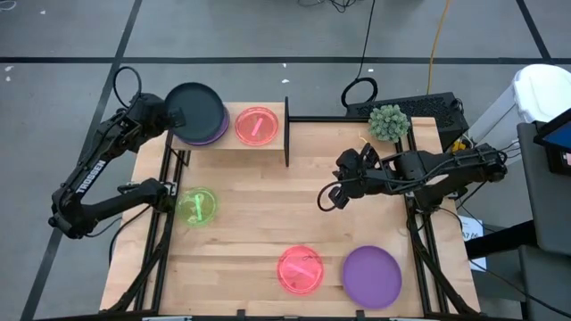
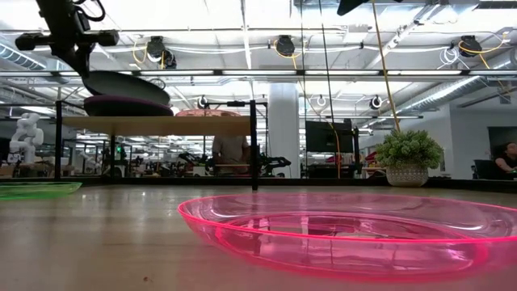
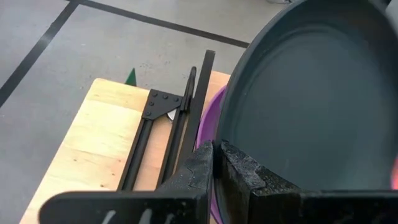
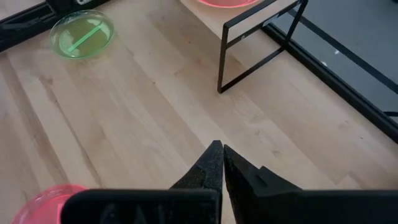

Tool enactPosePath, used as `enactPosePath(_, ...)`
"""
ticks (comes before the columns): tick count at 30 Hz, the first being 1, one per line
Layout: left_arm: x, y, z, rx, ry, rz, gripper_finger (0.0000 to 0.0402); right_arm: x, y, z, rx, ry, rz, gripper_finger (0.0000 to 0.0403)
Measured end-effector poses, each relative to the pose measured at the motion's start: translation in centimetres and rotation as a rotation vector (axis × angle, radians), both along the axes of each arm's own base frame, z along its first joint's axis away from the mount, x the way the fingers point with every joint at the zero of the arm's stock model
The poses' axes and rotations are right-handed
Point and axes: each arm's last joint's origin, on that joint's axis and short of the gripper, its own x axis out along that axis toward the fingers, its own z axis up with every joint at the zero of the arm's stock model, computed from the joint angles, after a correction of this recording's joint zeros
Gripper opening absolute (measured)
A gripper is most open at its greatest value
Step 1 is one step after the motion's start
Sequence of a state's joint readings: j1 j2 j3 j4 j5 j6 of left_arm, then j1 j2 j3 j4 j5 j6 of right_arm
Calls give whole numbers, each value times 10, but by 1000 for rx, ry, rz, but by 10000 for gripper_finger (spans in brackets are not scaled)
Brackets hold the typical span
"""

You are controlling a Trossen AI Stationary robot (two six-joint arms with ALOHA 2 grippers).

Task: Place and stack plates onto a shelf
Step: Stack the black plate on the purple plate

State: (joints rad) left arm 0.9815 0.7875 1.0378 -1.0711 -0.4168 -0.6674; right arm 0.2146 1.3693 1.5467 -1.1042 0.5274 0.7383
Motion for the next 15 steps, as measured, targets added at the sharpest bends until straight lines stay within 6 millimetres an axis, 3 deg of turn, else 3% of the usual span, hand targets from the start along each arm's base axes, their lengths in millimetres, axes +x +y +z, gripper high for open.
enactPosePath(15,2,3,-1,-11,-16,3,32,0,-1,0,4,-3,-10,0)
